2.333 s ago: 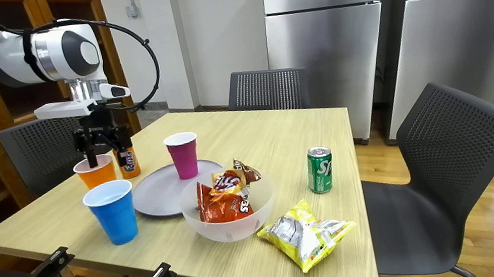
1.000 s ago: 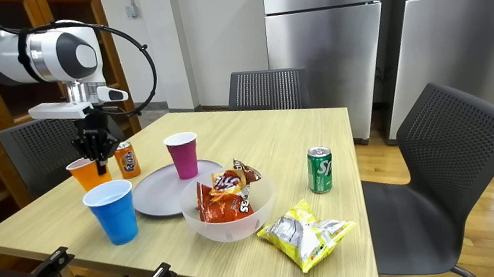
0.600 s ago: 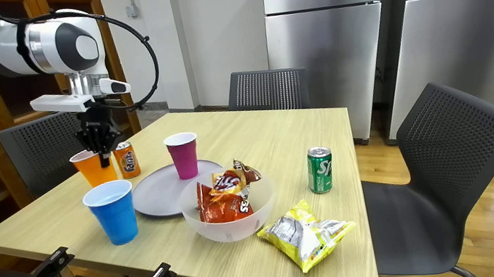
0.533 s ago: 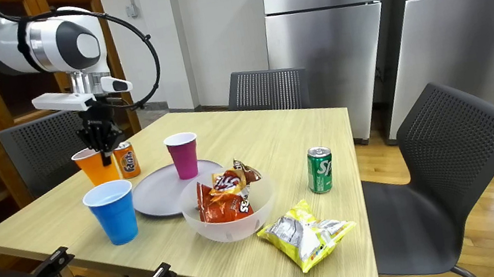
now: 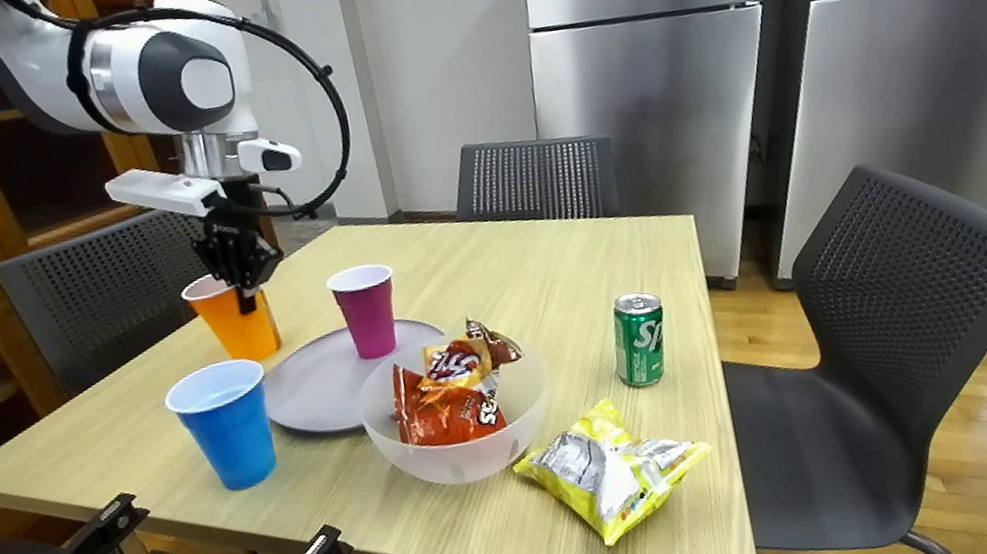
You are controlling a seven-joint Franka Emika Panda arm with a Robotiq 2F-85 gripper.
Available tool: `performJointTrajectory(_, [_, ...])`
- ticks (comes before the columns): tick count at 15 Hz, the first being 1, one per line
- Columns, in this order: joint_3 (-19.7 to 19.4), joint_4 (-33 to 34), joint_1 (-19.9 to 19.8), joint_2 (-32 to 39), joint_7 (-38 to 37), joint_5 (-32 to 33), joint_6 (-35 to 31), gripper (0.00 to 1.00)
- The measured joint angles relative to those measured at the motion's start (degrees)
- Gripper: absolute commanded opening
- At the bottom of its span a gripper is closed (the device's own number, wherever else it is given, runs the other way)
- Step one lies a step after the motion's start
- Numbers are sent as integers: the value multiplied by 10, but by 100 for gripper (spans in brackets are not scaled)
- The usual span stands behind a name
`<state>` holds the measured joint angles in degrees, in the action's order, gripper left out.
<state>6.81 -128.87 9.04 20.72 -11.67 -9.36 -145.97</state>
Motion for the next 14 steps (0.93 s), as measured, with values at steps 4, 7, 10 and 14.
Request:
performJointTrajectory(4, [0,-4,-25,0,26,-39,-23,1])
performJointTrajectory(7, [1,-4,-39,5,49,-70,-34,1])
performJointTrajectory(10, [4,-4,-47,13,67,-98,-44,1])
performJointTrajectory(14, [15,-4,-64,29,94,-139,-59,1])
